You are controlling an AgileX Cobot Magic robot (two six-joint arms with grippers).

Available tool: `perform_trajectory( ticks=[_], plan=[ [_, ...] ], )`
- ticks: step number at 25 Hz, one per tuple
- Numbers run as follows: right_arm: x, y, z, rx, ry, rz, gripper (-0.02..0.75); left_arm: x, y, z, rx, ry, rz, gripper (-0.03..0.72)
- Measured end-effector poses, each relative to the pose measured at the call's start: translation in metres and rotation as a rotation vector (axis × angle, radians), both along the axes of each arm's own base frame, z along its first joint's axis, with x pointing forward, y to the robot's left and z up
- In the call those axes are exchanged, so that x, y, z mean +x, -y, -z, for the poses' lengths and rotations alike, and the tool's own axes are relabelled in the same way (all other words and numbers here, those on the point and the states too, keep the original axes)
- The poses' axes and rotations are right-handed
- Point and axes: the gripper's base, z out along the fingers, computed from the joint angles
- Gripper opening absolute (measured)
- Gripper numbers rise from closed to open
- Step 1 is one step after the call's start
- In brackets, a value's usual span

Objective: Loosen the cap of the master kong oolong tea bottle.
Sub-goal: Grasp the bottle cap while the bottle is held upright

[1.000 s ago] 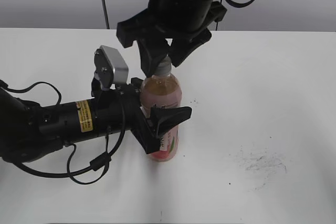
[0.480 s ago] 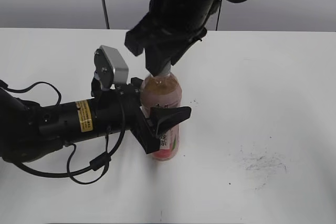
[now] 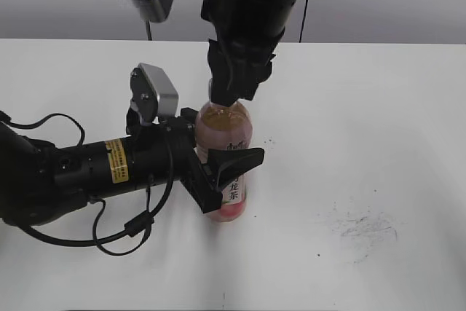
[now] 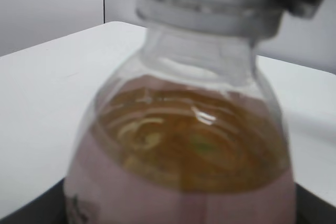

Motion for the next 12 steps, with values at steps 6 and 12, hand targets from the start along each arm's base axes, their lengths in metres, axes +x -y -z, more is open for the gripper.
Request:
perform_trajectory(
  ticks=[6, 12],
  plan=[
    [-0.0001, 0.0001, -0.0004, -0.016, 0.034, -0.11, 0.272, 0.0, 0.0, 0.0, 0.0, -0.001, 0.0, 0.437],
    [-0.0001, 0.0001, -0.0004, -0.039, 0.079, -0.262, 0.272, -0.0002, 0.0001, 0.0, 0.001, 0.001, 0.002, 0.437]
  ],
)
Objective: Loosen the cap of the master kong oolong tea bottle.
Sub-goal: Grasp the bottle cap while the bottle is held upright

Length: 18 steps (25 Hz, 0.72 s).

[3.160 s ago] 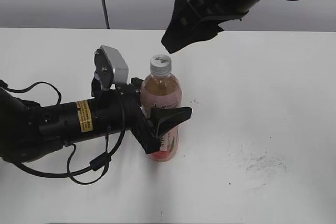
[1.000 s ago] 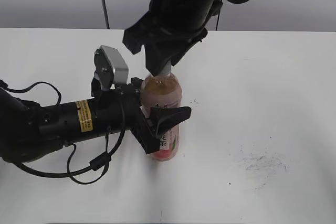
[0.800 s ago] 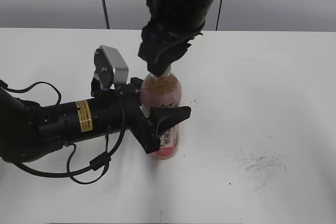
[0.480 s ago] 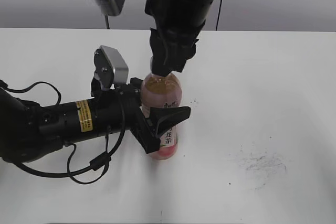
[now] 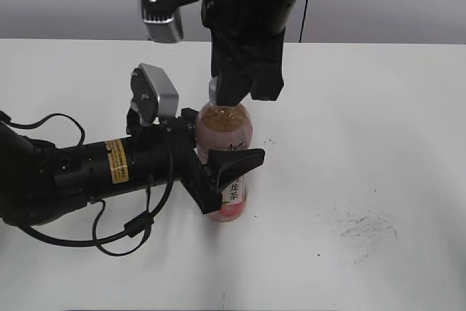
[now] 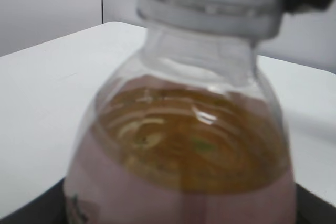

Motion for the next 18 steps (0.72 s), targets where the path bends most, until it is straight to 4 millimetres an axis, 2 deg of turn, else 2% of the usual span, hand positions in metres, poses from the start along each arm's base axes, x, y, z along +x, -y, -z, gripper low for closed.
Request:
perform_trajectory(
  ticks=[9, 18],
  plan=[
    [-0.0001, -0.0001, 0.0, -0.036, 0.071, -0.239, 0.272, -0.0002, 0.0001, 0.0001, 0.002, 0.003, 0.003, 0.437],
    [-0.0002, -0.0002, -0.0009, -0.105, 0.214, -0.713, 0.272, -0.001, 0.0003, 0.0002, 0.005, 0.007, 0.013, 0.437]
  ],
)
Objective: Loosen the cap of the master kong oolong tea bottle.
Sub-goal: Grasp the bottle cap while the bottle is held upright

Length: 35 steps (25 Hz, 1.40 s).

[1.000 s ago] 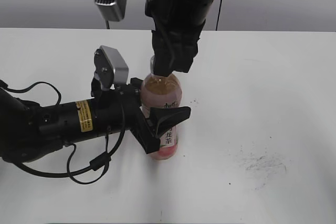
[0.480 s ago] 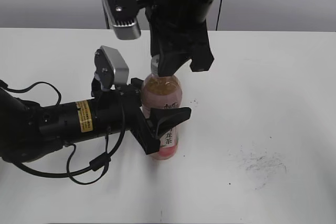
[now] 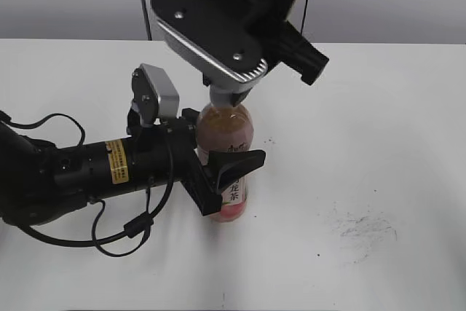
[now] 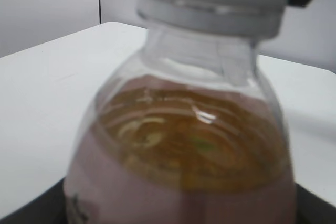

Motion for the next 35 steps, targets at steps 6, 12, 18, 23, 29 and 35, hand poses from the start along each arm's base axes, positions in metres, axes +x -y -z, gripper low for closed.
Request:
perform_trajectory(
  ticks=[6, 12, 18, 23, 29, 35],
  plan=[
    [0.0, 0.0, 0.0, -0.004, 0.01, -0.036, 0.272, 0.0, 0.0, 0.0, 0.001, 0.0, 0.002, 0.437],
    [-0.001, 0.0, 0.0, 0.053, -0.109, 0.341, 0.445, 0.0, 0.0, 0.0, -0.002, -0.004, 0.004, 0.437],
    [0.0, 0.002, -0.002, 0.139, -0.269, 0.93, 0.553, 0.0, 0.0, 0.0, -0.002, -0.006, 0.005, 0.437],
    [0.002, 0.007, -0.004, 0.199, -0.333, 1.364, 0.545, 0.0, 0.0, 0.0, -0.005, -0.012, 0.003, 0.437],
    [-0.001, 0.0, 0.0, 0.233, -0.494, 1.596, 0.507, -0.001, 0.0, 0.0, -0.005, -0.011, 0.004, 0.437],
    [0.002, -0.002, 0.009, 0.223, -0.516, 1.703, 0.356, -0.001, 0.0, 0.0, -0.004, -0.012, 0.006, 0.437]
  ],
)
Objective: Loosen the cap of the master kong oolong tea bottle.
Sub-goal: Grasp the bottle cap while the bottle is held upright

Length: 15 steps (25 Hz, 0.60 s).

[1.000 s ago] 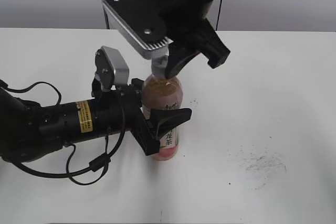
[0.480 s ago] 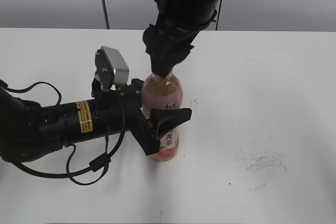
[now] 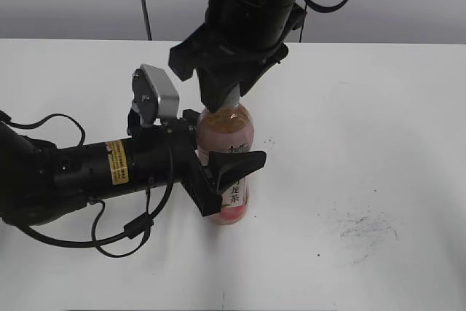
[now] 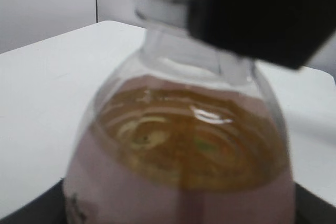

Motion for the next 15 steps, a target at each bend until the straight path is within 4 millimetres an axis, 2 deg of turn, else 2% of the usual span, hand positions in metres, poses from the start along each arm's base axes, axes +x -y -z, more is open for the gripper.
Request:
perform_trajectory(
  ticks=[2, 7, 15],
  plan=[
    [0.0004, 0.0004, 0.0001, -0.005, 0.005, -0.004, 0.282, 0.0, 0.0, 0.0, 0.0, -0.001, 0.0, 0.437],
    [0.0003, 0.0003, 0.0001, -0.021, 0.037, -0.113, 0.282, -0.0001, 0.0, 0.0, 0.0, -0.001, 0.002, 0.436],
    [0.0, 0.0005, 0.0001, -0.077, 0.159, -0.572, 0.281, -0.0007, -0.0003, 0.0003, 0.004, 0.002, 0.012, 0.436]
  ],
)
